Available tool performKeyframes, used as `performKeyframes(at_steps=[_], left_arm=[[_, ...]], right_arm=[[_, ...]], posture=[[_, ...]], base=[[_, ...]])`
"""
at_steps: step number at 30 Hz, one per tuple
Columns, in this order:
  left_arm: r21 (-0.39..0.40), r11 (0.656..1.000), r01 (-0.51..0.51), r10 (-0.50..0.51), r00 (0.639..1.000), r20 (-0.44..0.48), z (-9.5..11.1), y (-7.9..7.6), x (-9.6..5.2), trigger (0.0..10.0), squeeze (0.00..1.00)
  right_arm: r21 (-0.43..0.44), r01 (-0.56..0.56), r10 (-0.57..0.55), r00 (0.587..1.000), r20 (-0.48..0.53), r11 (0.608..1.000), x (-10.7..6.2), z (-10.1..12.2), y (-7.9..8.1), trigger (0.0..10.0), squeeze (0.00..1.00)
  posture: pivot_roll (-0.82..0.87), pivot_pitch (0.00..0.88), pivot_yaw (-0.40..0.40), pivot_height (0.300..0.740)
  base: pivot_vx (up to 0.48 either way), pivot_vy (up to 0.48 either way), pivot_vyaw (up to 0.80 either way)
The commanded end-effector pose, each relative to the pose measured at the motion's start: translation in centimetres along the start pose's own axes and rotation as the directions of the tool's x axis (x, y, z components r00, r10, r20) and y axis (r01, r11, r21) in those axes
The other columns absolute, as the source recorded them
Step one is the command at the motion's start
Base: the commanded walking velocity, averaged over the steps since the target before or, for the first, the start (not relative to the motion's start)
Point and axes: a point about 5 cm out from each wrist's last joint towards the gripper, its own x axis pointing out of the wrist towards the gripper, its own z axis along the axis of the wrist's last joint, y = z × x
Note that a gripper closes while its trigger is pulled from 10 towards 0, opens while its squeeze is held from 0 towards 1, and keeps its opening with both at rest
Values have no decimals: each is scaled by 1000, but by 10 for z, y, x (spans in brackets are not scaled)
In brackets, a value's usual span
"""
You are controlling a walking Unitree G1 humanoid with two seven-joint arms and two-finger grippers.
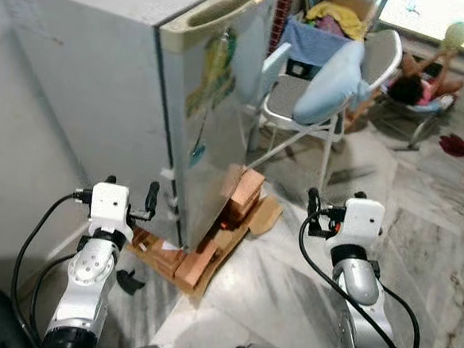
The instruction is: Restocking fridge
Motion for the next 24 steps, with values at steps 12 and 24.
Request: performKeyframes(at_steps=[12,24], left_arm=[[2,1000,12,-12,1000,17,5,0,5,10000,0],[-58,991,119,-117,992,37,9,-17,8,10000,0]], right_arm=[[-2,10,-10,1000,10,1000,-1,4,-3,10000,0],[-6,5,-5,1000,-8,1000,-2,2,-3,10000,0]], posture=[[-15,42,-25,740],[-16,46,-33,740]], base=[[0,189,-270],[0,0,-200]])
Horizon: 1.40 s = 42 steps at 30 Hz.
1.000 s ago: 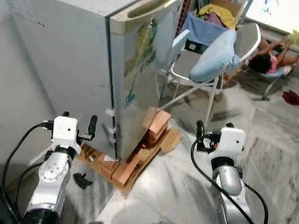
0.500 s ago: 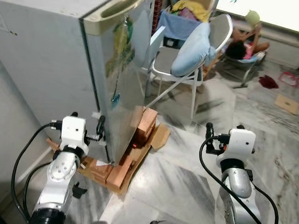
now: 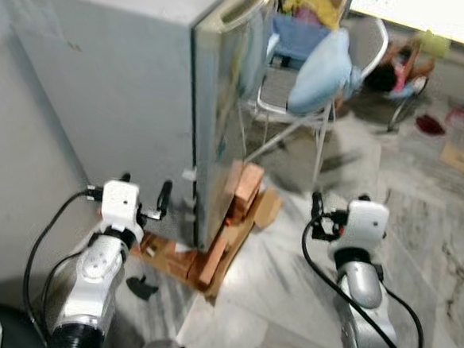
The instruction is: Restocking fridge
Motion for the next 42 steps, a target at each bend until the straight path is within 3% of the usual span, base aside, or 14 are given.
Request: performKeyframes(at_steps=[1,11,18,26,42], left_arm=[[-26,998,50,-50,999,15,4,-11,5,10000,0],[-55,992,114,-113,993,23,7,-17,8,10000,0],[-58,992,109,-107,994,38,8,-19,11,10000,0],[-48,999,0,2,999,39,9,-8,10,10000,0],[-43,998,-54,54,998,17,6,-9,3,10000,0]], right_arm=[[-11,26,-27,1000,-13,1000,-1,-1,-9,10000,0],[-11,29,-29,1000,-7,1000,-2,0,-10,10000,0],[-22,23,-23,1000,-5,1000,-4,0,-9,10000,0],[-23,18,-18,1000,-4,1000,-4,0,-11,10000,0],[-32,-22,22,1000,-8,999,-10,-2,-2,10000,0]], posture=[[-17,46,-33,740],[-29,47,-26,740],[-35,48,-26,740],[-32,44,-29,740],[-27,40,-28,740]], base=[[0,0,-800],[0,0,-774],[0,0,0],[0,0,0],[0,0,0]])
